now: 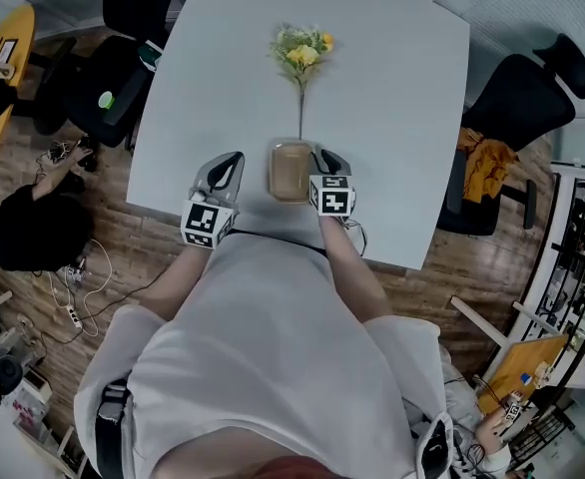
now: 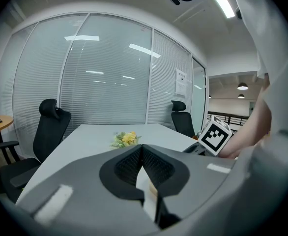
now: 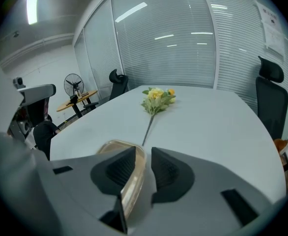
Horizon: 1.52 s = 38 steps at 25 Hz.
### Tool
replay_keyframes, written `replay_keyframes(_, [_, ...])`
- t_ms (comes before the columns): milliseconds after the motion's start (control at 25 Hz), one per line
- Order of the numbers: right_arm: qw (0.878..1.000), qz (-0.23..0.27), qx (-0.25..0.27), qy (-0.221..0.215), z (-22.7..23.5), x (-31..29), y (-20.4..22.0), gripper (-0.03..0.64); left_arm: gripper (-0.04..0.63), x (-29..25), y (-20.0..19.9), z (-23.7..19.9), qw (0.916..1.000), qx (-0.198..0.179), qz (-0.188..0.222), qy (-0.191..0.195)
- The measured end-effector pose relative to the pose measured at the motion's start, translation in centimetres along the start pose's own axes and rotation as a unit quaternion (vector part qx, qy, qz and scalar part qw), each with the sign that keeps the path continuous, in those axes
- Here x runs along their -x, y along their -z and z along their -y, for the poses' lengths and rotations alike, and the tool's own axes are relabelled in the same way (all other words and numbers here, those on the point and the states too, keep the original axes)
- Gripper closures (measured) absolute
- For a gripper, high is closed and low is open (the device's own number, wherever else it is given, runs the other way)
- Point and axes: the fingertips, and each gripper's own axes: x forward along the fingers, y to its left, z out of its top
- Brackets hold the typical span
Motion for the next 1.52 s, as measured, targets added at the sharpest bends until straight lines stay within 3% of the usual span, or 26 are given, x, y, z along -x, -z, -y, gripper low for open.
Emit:
replay_keyframes(1040, [0.998,-0.032,-0.057,-0.023,0.5,-2.1,1.5,0.522,0.586,-1.8,0.5,-1.2,0.9999,0.007,-0.012,0.000])
replay_keyframes(1520, [0.993,-0.030,-0.104,-0.048,0.6,-2.3,1.7,0.584,0.586,-1.9,0.6,-1.5,0.9998,0.009,-0.019,0.003])
